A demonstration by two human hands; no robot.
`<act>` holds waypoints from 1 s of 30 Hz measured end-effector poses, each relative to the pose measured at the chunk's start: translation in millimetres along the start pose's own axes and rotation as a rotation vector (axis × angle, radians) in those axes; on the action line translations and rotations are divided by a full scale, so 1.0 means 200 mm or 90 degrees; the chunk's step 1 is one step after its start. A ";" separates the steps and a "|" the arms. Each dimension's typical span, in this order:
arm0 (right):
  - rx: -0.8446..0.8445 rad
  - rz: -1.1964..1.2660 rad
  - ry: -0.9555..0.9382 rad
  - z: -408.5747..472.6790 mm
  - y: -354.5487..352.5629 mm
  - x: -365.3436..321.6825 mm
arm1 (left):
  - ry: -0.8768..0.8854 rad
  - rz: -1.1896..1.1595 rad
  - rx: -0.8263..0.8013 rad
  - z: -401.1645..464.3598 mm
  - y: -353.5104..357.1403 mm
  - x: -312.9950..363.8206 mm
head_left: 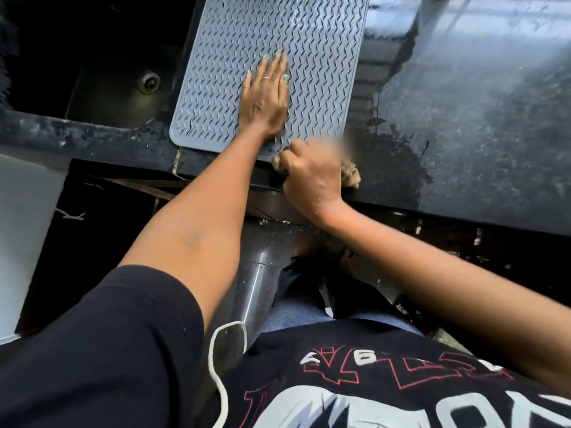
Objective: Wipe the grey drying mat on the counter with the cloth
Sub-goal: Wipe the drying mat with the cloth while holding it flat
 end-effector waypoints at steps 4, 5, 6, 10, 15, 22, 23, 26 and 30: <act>-0.136 0.064 0.048 0.05 -0.03 0.01 | -0.010 0.014 0.015 -0.01 -0.02 0.02; -0.171 0.107 0.088 0.10 -0.03 0.04 | -0.009 0.018 0.030 0.00 -0.03 0.02; -0.186 0.164 0.145 0.13 -0.04 0.08 | -0.010 0.020 0.046 0.00 -0.05 0.02; -0.102 0.299 0.356 0.34 -0.08 0.20 | 0.022 0.079 0.086 0.07 -0.11 -0.03; -0.142 0.267 0.345 0.74 -0.03 0.33 | 0.023 0.149 -0.003 0.26 -0.13 -0.10; -0.081 0.130 0.302 1.24 0.14 0.52 | 0.030 0.132 -0.062 0.64 -0.20 -0.12; -0.079 0.101 0.294 1.31 0.18 0.56 | 0.027 0.130 -0.069 0.68 -0.20 -0.13; -0.188 0.044 0.262 1.44 0.34 0.65 | 0.035 0.115 -0.039 0.73 -0.17 -0.16; -0.215 -0.112 0.149 1.43 0.54 0.66 | 0.045 0.113 -0.010 0.76 -0.15 -0.20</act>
Point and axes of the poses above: each hand's wrist, its own z-axis towards the middle knuckle, its own y-axis out of the palm, x = y × z, the point moved 2 cm from there along z, towards the middle knuckle, and after that the axes turned 6 degrees about -z, right-handed, at the moved point
